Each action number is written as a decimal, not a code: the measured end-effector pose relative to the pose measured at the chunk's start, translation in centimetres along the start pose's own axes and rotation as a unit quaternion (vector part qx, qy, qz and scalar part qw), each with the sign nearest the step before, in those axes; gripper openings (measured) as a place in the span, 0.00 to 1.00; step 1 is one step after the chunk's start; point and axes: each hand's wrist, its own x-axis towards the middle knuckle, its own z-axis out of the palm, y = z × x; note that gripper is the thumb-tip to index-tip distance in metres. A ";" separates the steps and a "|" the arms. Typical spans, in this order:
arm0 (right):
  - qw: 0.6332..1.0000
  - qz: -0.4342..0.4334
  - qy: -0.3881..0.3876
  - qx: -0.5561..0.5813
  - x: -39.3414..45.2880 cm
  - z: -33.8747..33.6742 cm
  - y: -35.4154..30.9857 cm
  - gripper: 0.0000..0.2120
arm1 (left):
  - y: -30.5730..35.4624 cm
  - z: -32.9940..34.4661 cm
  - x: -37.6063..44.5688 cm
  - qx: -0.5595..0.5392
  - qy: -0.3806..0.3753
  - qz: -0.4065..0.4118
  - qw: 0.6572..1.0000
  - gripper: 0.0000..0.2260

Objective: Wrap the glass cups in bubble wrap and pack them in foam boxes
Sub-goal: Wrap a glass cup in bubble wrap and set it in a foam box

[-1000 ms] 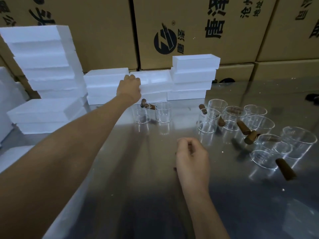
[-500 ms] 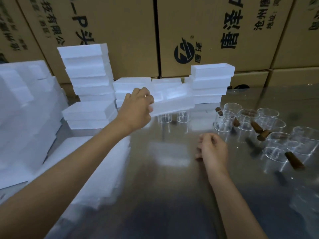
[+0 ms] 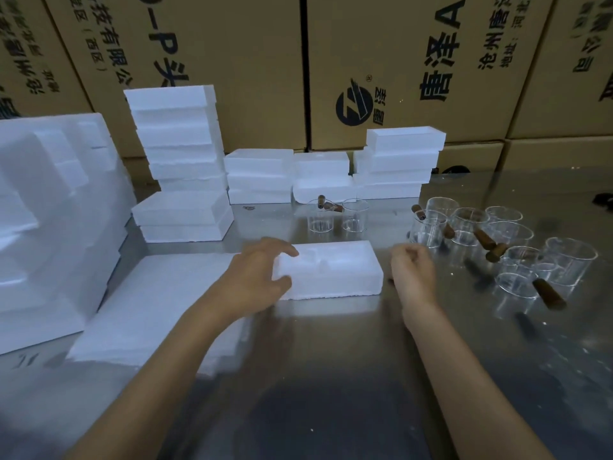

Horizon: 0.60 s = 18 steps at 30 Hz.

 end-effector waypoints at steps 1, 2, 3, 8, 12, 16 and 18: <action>1.000 0.006 -0.009 -0.026 0.7 0.4 -0.6 0.14 | -0.4 -0.5 -0.1 -0.010 0.020 -0.002 1.000 0.15; 0.998 0.005 -0.027 -0.064 1.6 0.8 -1.4 0.16 | -0.9 -1.1 -0.2 -0.012 0.037 -0.008 0.999 0.12; 0.993 -0.005 -0.052 -0.105 2.6 1.3 -2.2 0.19 | -1.5 -1.6 -0.3 -0.008 0.047 -0.023 0.999 0.10; 0.913 -0.140 -0.191 -0.331 7.0 4.0 -5.6 0.30 | -5.0 -3.5 -0.5 0.007 -0.003 -0.146 0.989 0.03; 0.843 -0.153 -0.237 -0.458 8.7 5.7 -5.8 0.31 | -6.1 -3.6 -0.6 0.007 0.005 -0.151 0.989 0.04; 0.813 -0.195 -0.205 -0.509 9.0 6.0 -5.3 0.26 | -6.6 -3.3 -0.4 0.009 0.012 -0.148 0.989 0.03; 0.774 -0.245 -0.151 -0.564 8.6 6.1 -5.5 0.18 | -6.7 -3.0 -0.4 0.015 0.013 -0.143 0.990 0.04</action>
